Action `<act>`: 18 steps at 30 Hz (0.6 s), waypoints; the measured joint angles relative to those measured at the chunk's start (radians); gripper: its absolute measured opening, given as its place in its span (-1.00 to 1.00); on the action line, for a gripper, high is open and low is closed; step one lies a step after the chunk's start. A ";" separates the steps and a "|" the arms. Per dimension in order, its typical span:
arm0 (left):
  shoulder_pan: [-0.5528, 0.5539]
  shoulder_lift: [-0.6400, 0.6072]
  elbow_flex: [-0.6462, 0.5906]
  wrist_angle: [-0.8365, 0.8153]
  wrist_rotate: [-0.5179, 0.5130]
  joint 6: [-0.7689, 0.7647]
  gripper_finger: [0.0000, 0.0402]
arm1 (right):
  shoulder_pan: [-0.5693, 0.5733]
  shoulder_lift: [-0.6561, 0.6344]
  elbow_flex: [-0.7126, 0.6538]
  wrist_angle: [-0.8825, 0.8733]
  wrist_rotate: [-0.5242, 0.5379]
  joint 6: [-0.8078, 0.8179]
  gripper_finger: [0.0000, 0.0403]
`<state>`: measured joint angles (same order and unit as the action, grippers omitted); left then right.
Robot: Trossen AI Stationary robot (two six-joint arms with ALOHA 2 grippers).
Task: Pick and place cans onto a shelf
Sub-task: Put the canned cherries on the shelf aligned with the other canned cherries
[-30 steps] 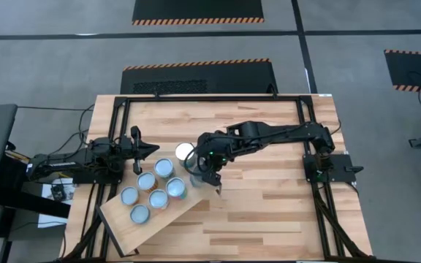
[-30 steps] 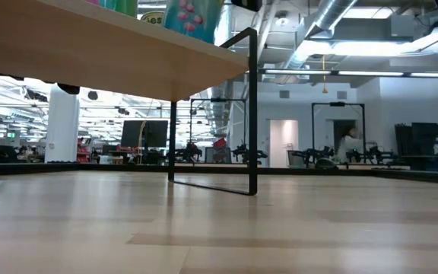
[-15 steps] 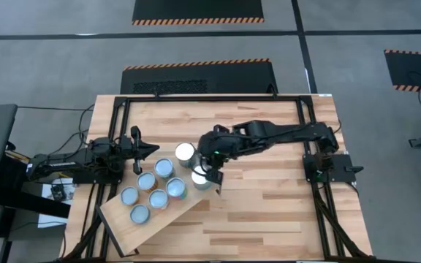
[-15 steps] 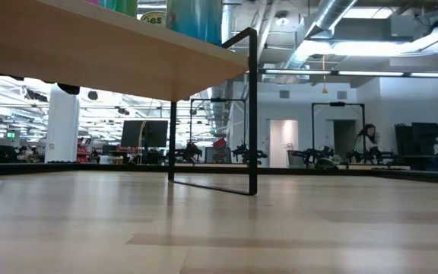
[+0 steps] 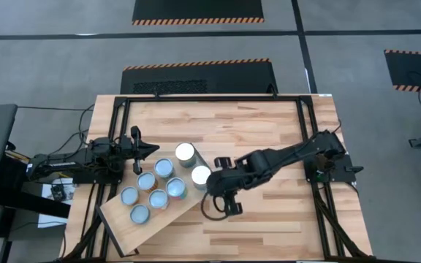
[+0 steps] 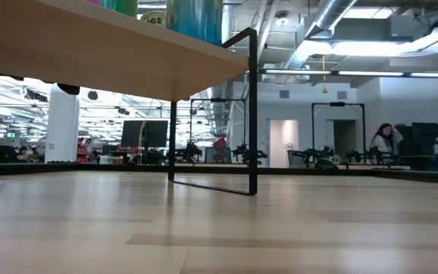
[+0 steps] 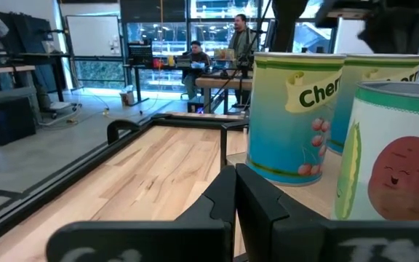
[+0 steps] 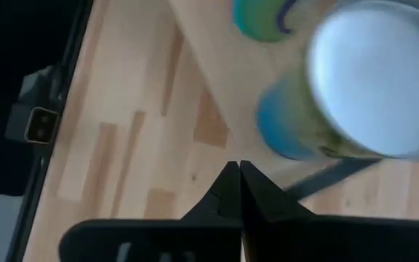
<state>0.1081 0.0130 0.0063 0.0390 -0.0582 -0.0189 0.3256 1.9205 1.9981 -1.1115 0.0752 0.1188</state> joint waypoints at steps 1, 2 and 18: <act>0.000 0.000 0.000 0.000 0.000 0.000 -1.00 | 0.005 -0.001 -0.015 0.028 -0.002 0.000 -0.96; 0.000 0.000 0.000 0.000 0.000 0.000 -1.00 | 0.007 -0.003 -0.030 0.063 -0.002 0.000 -0.95; 0.000 0.000 0.000 0.000 0.000 0.000 -1.00 | -0.029 -0.002 -0.044 0.152 0.050 0.011 -0.97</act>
<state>0.1081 0.0132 0.0064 0.0389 -0.0582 -0.0189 0.2965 1.9182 1.9541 -0.9599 0.1247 0.1299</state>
